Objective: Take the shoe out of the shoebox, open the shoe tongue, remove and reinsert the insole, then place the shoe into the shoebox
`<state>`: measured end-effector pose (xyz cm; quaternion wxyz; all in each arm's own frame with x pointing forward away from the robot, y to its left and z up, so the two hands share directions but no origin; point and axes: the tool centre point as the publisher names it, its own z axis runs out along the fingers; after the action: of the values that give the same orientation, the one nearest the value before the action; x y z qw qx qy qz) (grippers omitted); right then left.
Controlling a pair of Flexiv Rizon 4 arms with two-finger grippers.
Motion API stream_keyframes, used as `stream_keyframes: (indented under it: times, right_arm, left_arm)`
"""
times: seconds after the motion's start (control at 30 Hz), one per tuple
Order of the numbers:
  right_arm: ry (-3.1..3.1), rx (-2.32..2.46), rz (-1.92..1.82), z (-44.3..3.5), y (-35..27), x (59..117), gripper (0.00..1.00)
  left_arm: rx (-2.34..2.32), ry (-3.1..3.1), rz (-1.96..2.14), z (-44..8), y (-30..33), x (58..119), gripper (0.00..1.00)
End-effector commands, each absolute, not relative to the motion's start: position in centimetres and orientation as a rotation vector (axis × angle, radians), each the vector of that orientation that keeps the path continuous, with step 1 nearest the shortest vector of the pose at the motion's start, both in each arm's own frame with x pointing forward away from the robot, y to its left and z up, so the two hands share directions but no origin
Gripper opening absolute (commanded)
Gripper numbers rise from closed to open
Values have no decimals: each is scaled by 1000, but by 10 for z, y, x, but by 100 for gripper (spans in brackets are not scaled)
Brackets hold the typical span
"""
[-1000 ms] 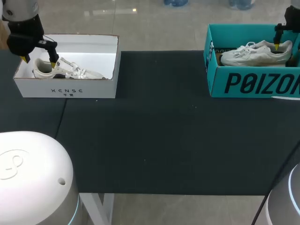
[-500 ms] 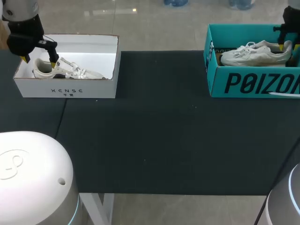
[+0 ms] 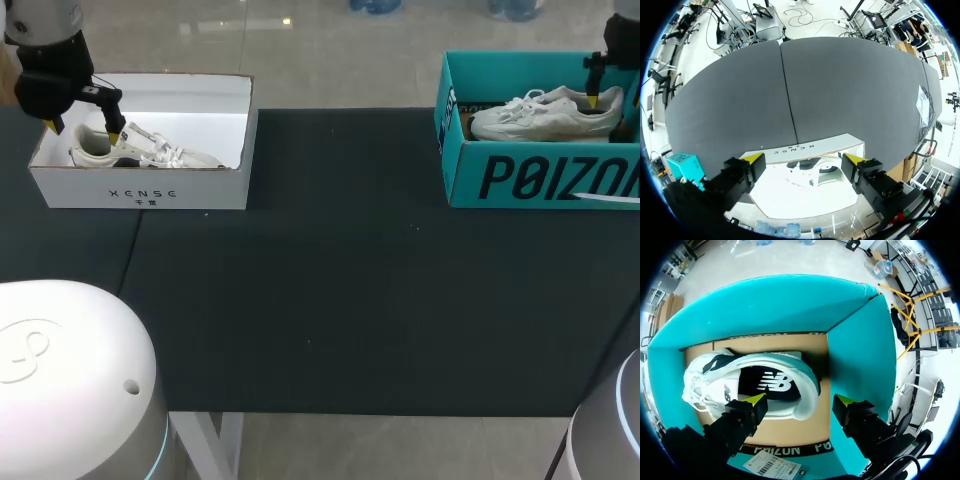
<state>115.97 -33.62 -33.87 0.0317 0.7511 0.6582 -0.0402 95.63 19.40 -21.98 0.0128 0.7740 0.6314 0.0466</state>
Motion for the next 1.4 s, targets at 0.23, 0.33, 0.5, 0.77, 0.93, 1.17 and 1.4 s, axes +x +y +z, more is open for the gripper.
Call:
stream_keyframes:
  times: [0.23,0.33,0.5,0.77,0.93,1.17,1.4]
  right_arm:
    - [2027,2298,-120,-341,-340,1165,10]
    - [2029,2294,-121,-341,-340,1165,5]
    - [2032,2284,-124,-339,-340,1164,5]
    - [2020,2293,-126,-340,-343,1159,0]
    - [2013,2294,-127,-338,-343,1156,0]
    - [1998,2284,-129,-326,-341,1154,0]
    - [1971,2269,-113,-300,-339,1154,0]
  left_arm:
    - [2412,1965,149,-220,194,956,100]
    - [2412,1965,149,-220,194,956,100]
    - [2412,1965,149,-220,194,956,100]
    - [2412,1965,149,-220,194,956,100]
    - [2412,1965,149,-220,194,956,100]
    - [2412,1965,149,-220,194,956,100]
    - [2412,1965,149,-220,194,956,100]
